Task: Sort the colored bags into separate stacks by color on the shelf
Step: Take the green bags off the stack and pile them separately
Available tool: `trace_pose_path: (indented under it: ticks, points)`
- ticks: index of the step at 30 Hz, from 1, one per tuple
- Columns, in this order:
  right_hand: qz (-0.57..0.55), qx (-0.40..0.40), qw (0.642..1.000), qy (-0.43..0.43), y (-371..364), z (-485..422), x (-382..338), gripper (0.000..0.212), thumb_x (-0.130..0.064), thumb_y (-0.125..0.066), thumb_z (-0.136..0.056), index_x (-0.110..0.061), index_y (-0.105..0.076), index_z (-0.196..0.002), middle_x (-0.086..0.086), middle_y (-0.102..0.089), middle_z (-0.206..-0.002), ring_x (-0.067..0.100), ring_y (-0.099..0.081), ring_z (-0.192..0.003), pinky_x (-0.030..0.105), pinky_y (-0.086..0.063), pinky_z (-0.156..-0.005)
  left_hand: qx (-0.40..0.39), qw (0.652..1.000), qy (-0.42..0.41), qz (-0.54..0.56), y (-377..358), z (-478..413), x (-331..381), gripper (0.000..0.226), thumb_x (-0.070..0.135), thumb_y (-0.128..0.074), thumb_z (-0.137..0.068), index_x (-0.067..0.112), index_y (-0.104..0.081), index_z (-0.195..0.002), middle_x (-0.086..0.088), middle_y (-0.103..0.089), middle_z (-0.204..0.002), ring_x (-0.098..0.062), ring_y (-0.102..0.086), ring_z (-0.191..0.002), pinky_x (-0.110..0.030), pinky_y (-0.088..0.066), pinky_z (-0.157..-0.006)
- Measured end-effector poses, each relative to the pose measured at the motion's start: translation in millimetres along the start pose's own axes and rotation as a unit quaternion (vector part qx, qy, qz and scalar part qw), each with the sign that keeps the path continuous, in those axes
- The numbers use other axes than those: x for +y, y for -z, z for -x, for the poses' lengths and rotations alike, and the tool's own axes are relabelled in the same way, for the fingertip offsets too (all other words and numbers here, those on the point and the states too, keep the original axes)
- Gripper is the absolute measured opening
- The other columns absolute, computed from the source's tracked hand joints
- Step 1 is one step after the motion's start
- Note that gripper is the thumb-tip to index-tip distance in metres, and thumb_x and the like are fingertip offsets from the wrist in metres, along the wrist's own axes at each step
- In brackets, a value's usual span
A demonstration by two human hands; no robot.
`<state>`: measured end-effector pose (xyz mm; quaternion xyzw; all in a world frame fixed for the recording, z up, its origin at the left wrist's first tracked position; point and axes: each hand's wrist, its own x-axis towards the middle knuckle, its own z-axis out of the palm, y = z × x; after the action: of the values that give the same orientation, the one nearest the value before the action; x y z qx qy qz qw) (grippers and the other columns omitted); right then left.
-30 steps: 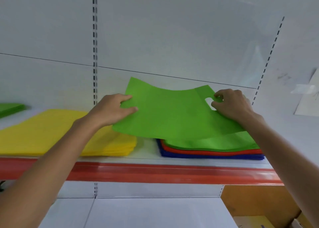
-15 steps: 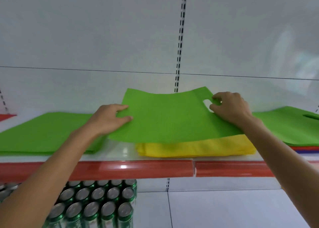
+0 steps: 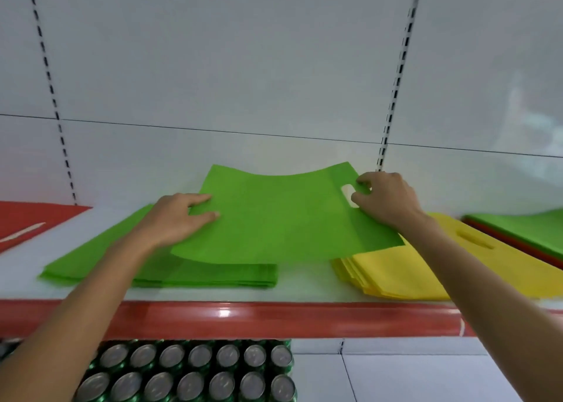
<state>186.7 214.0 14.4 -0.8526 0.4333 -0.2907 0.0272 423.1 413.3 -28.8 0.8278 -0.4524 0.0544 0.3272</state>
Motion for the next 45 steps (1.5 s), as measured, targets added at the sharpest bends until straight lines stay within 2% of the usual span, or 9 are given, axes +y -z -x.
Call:
trace_pose_path:
  ticks: [7,11,16,23,28,32,38,42,45]
  points:
    - [-0.01,-0.006,1.0,-0.015,-45.6,3.8,-84.1,0.035,-0.026,-0.059,-0.085,-0.017,-0.062,-0.118,0.011,-0.062,-0.115,0.032,-0.056,-0.105,0.032,-0.038,-0.075,-0.022,1.0,0.02,-0.005,51.1,-19.6,-84.5,0.05,0.036,-0.062,-0.086,0.023,-0.051,-0.133,-0.006,-0.044,-0.142,-0.023,-0.044,-0.128,-0.026,-0.033,-0.101]
    - [-0.017,-0.024,0.999,-0.015,-71.9,16.0,-117.8,0.034,-0.027,-0.059,-0.086,-0.017,-0.062,-0.119,0.01,-0.063,-0.114,0.03,-0.057,-0.104,0.033,-0.042,-0.078,-0.049,0.998,0.032,-0.01,61.0,-17.3,-132.9,0.05,0.036,-0.064,-0.084,0.023,-0.053,-0.132,-0.007,-0.046,-0.141,-0.024,-0.045,-0.128,-0.026,-0.033,-0.102]
    - [0.012,-0.044,0.999,-0.021,-93.0,23.5,-138.9,0.041,-0.03,-0.057,-0.088,-0.02,-0.056,-0.127,0.008,-0.06,-0.122,0.029,-0.056,-0.109,0.034,-0.045,-0.084,-0.1,0.994,0.028,-0.023,62.6,-17.1,-162.9,0.053,0.038,-0.062,-0.086,0.02,-0.049,-0.134,-0.008,-0.045,-0.142,-0.022,-0.045,-0.128,-0.025,-0.033,-0.102]
    - [0.041,-0.071,0.996,-0.036,-113.7,34.5,-137.4,0.042,-0.035,-0.057,-0.088,-0.019,-0.056,-0.127,0.009,-0.06,-0.124,0.029,-0.056,-0.111,0.034,-0.046,-0.085,-0.112,0.993,0.018,-0.039,53.2,-16.1,-178.9,0.056,0.037,-0.062,-0.085,0.018,-0.047,-0.136,-0.007,-0.043,-0.143,-0.021,-0.04,-0.132,-0.023,-0.031,-0.103]
    - [-0.014,-0.05,0.998,-0.038,-125.2,38.1,-132.3,0.04,-0.025,-0.061,-0.085,-0.011,-0.062,-0.123,0.011,-0.063,-0.121,0.026,-0.057,-0.111,0.031,-0.044,-0.091,-0.106,0.994,0.005,-0.028,48.1,-15.3,-185.6,0.056,0.034,-0.063,-0.085,0.016,-0.047,-0.136,-0.004,-0.042,-0.144,-0.019,-0.039,-0.132,-0.025,-0.03,-0.104]
    - [-0.032,-0.047,0.998,-0.041,-130.2,38.7,-129.3,0.037,-0.027,-0.062,-0.085,-0.011,-0.065,-0.118,0.01,-0.065,-0.118,0.025,-0.059,-0.108,0.032,-0.045,-0.091,-0.108,0.994,0.001,-0.035,46.3,-16.4,-189.9,0.052,0.034,-0.06,-0.087,0.017,-0.048,-0.135,-0.004,-0.043,-0.143,-0.02,-0.04,-0.13,-0.024,-0.03,-0.102]
    - [-0.028,-0.04,0.998,-0.037,-132.2,39.4,-129.5,0.029,-0.018,-0.052,-0.091,-0.009,-0.068,-0.113,0.014,-0.066,-0.116,0.028,-0.058,-0.11,0.029,-0.041,-0.087,-0.111,0.994,0.004,-0.022,45.3,-14.2,-191.5,0.051,0.034,-0.061,-0.086,0.019,-0.049,-0.134,-0.005,-0.044,-0.142,-0.021,-0.042,-0.129,-0.027,-0.031,-0.103]
    - [-0.047,-0.03,0.998,-0.039,-133.0,40.2,-130.7,0.026,-0.014,-0.055,-0.088,-0.009,-0.071,-0.108,0.011,-0.067,-0.115,0.026,-0.06,-0.107,0.028,-0.042,-0.087,-0.103,0.992,-0.011,-0.071,51.6,-11.6,-189.9,0.048,0.038,-0.057,-0.088,0.022,-0.05,-0.133,-0.013,-0.03,-0.148,-0.026,-0.031,-0.136,-0.029,-0.023,-0.109]
    - [-0.058,-0.037,0.997,-0.038,-122.7,40.0,-132.2,0.024,-0.016,-0.052,-0.09,-0.008,-0.072,-0.1,0.011,-0.069,-0.105,0.028,-0.062,-0.097,0.032,-0.047,-0.08,-0.067,0.994,-0.038,-0.078,62.4,-9.3,-180.9,0.046,0.037,-0.058,-0.088,0.02,-0.052,-0.13,-0.012,-0.037,-0.145,-0.025,-0.034,-0.134,-0.029,-0.023,-0.109]
